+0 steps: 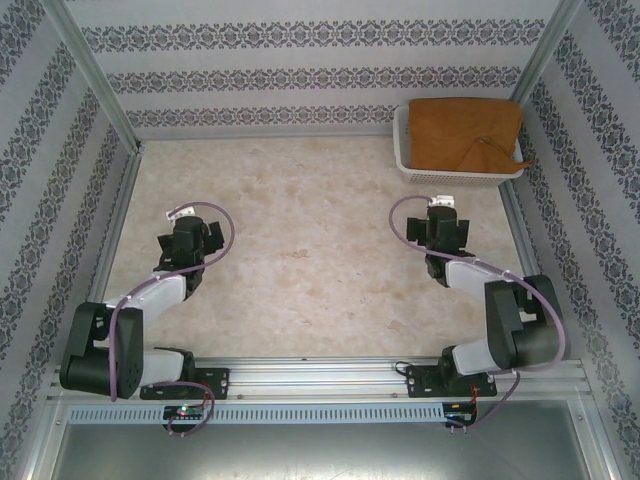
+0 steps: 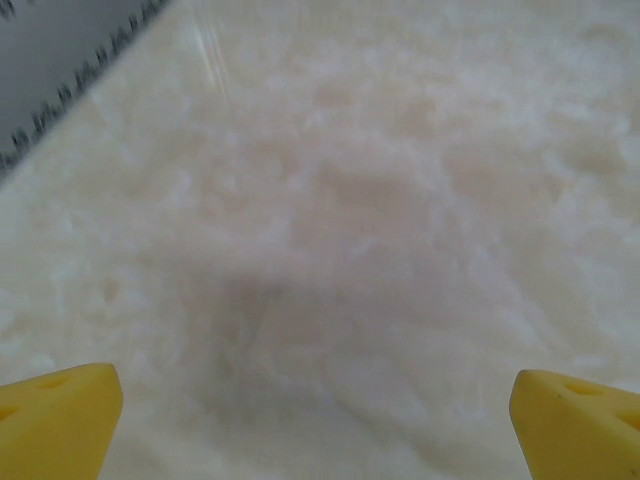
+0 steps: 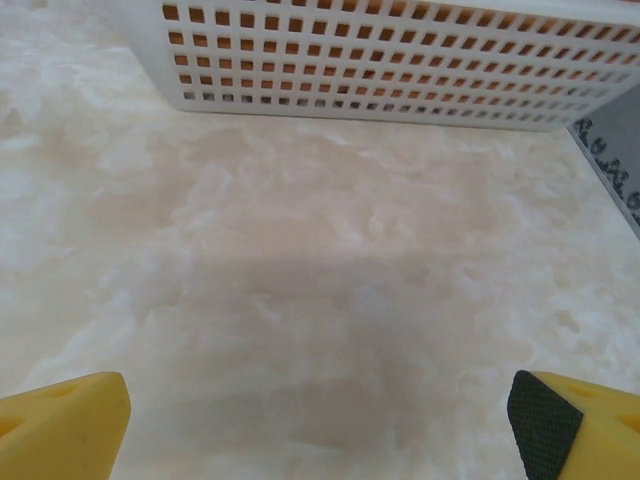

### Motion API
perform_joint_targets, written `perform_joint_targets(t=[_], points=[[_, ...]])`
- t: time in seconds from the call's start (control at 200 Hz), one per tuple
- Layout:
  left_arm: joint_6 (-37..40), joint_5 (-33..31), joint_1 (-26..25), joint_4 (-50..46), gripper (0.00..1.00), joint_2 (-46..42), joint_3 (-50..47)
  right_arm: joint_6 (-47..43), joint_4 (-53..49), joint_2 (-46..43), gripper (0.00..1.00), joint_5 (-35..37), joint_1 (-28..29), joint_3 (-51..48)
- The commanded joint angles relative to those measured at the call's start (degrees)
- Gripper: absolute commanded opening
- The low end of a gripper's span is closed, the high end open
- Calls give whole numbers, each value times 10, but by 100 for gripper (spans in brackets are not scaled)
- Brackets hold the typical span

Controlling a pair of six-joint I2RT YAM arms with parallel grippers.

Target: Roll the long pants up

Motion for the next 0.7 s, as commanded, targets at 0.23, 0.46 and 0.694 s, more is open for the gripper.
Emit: perform_joint_targets(t=[0.23, 0.46, 0.694], points=[[96, 113, 37, 105, 100, 145, 55, -22, 221, 2, 98, -13, -7, -69], [126, 214, 43, 359, 100, 161, -72, -1, 269, 29, 98, -77, -41, -92], [118, 196, 45, 287, 100, 150, -44, -16, 301, 34, 98, -76, -29, -99]])
